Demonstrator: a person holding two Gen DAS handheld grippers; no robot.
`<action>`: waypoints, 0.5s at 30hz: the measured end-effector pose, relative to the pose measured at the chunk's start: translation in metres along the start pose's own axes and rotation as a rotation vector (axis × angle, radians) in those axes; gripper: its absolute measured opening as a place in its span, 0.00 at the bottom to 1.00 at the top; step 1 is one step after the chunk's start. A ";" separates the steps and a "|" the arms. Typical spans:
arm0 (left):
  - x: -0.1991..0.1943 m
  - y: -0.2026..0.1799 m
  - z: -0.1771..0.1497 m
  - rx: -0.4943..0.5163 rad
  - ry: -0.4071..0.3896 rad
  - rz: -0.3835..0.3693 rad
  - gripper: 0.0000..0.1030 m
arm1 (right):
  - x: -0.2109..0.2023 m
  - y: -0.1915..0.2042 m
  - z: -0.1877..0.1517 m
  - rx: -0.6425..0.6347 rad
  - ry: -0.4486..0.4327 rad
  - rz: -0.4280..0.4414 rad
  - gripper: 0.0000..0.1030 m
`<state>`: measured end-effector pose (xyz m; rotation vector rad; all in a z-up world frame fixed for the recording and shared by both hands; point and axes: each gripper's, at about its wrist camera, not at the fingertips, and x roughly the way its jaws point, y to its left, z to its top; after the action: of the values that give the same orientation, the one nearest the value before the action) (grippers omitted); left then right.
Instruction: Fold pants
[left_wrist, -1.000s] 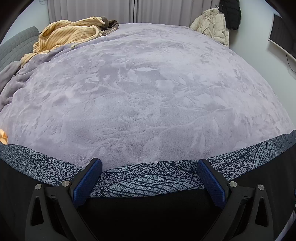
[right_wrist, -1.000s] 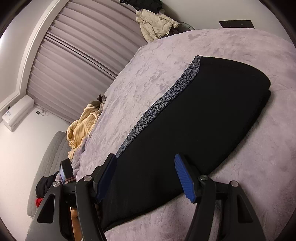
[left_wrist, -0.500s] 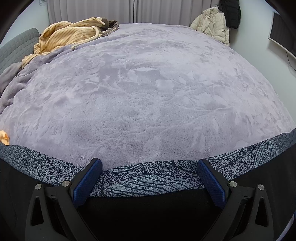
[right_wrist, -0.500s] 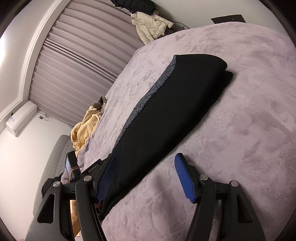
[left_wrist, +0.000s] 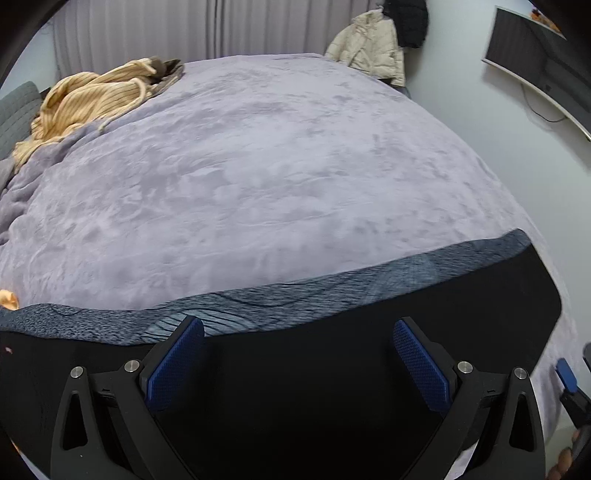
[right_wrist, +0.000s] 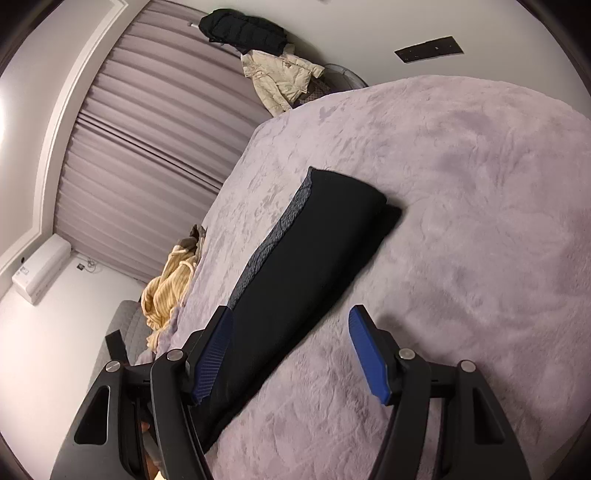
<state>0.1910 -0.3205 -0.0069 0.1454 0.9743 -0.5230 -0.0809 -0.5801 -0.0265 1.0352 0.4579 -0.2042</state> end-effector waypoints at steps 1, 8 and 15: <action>0.000 -0.012 -0.001 0.010 0.016 -0.026 1.00 | 0.002 -0.003 0.004 0.010 0.000 -0.007 0.67; 0.029 -0.083 -0.026 0.107 0.078 -0.040 1.00 | 0.035 -0.014 0.027 0.048 0.044 -0.064 0.67; 0.025 -0.090 -0.039 0.177 0.005 0.005 1.00 | 0.068 -0.019 0.045 0.025 0.043 -0.081 0.64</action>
<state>0.1292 -0.3942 -0.0392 0.3074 0.9318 -0.6040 -0.0160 -0.6247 -0.0529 1.0481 0.5383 -0.2607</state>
